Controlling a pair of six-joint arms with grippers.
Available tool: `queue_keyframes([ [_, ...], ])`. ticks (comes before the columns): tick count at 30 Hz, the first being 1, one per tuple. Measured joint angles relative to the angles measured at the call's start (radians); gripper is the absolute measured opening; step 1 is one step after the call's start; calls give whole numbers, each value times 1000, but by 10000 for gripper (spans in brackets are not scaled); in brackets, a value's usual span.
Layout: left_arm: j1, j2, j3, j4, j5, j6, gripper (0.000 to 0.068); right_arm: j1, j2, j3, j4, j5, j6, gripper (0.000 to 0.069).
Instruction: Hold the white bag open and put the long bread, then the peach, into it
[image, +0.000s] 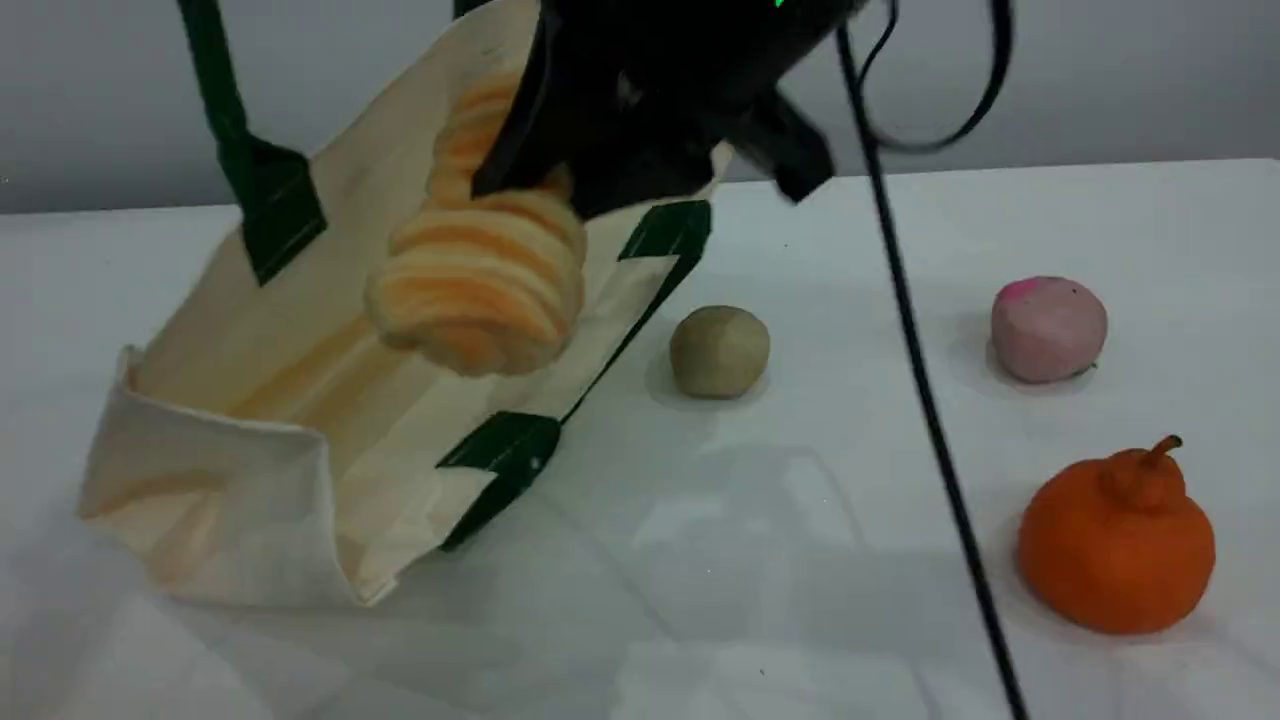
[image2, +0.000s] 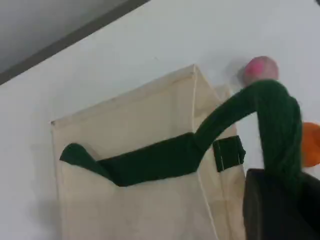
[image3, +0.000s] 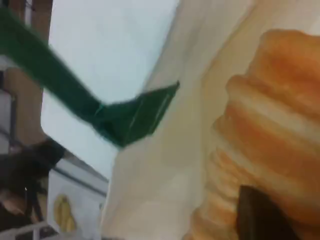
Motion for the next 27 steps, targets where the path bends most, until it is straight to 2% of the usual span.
queue_keyframes([
  [6,0,0,0,-66,0,29,102,0,79,-1,200,-40,-160,113],
  [17,0,0,0,-105,-2,44,102,0,174,-1,616,-58,-528,106],
  [21,0,0,0,-105,-2,43,102,0,198,-14,643,-91,-624,106],
  [27,0,0,0,-103,-1,43,102,-2,222,-29,643,-115,-641,122],
])
